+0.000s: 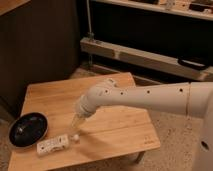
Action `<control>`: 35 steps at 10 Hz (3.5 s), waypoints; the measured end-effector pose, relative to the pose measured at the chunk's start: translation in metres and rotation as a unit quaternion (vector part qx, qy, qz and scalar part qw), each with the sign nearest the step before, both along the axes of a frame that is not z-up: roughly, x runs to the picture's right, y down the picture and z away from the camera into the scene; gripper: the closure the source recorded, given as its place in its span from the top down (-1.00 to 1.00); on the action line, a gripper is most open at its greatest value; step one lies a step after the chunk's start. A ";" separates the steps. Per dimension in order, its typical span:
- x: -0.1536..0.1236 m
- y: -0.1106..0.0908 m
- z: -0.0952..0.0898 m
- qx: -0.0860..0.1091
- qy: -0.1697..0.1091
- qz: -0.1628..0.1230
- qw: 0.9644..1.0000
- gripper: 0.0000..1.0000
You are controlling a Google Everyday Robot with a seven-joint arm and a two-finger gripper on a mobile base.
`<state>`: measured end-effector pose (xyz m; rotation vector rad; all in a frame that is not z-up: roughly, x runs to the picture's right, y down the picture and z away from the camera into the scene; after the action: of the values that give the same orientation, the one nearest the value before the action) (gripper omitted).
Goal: Place the bottle in the ceramic bowl
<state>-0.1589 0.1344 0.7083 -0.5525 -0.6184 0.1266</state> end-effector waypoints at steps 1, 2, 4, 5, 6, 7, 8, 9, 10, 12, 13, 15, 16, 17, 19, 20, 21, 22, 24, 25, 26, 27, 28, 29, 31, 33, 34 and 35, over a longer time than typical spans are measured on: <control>-0.008 0.011 0.000 -0.004 -0.008 -0.008 1.000 0.30; -0.020 0.021 0.001 -0.010 -0.019 -0.018 1.000 0.30; -0.038 0.041 0.003 -0.016 -0.048 -0.037 0.998 0.30; -0.043 0.049 0.004 -0.020 -0.061 -0.043 0.997 0.30; -0.049 0.058 0.005 -0.024 -0.072 -0.050 0.996 0.30; -0.053 0.070 0.009 -0.034 -0.083 -0.058 0.994 0.30; -0.055 0.080 0.016 -0.044 -0.088 -0.064 0.993 0.30; -0.058 0.090 0.023 -0.054 -0.093 -0.072 0.992 0.30; -0.061 0.100 0.026 -0.064 -0.096 -0.081 0.990 0.30; -0.060 0.111 0.032 -0.072 -0.095 -0.089 0.989 0.30; -0.053 0.120 0.039 -0.078 -0.088 -0.089 0.989 0.30; -0.050 0.129 0.043 -0.083 -0.082 -0.093 0.989 0.30; -0.049 0.134 0.047 -0.087 -0.079 -0.095 0.989 0.30; -0.048 0.136 0.050 -0.089 -0.075 -0.096 0.988 0.30; -0.051 0.138 0.054 -0.092 -0.069 -0.098 0.988 0.19; -0.051 0.137 0.055 -0.094 -0.066 -0.096 0.989 0.01; -0.051 0.136 0.057 -0.096 -0.064 -0.092 0.989 -0.20; -0.052 0.136 0.058 -0.099 -0.064 -0.087 0.989 -0.39; -0.050 0.133 0.059 -0.103 -0.061 -0.076 0.990 -0.78; -0.048 0.131 0.058 -0.104 -0.057 -0.070 0.990 -0.93; -0.042 0.127 0.055 -0.103 -0.050 -0.062 0.991 -1.00; -0.027 0.121 0.050 -0.100 -0.037 -0.050 0.993 -1.00; -0.014 0.115 0.045 -0.096 -0.024 -0.040 0.994 -1.00; -0.002 0.105 0.037 -0.088 -0.010 -0.034 0.995 -1.00; 0.013 0.072 0.021 -0.066 0.015 -0.025 0.997 -1.00; 0.017 0.040 0.015 -0.048 0.027 -0.020 0.998 -1.00; 0.011 0.031 0.017 -0.041 0.024 -0.020 0.999 -1.00; 0.002 0.027 0.021 -0.037 0.020 -0.022 0.999 -1.00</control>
<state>-0.1569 0.1609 0.7289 -0.6335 -0.5639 0.1190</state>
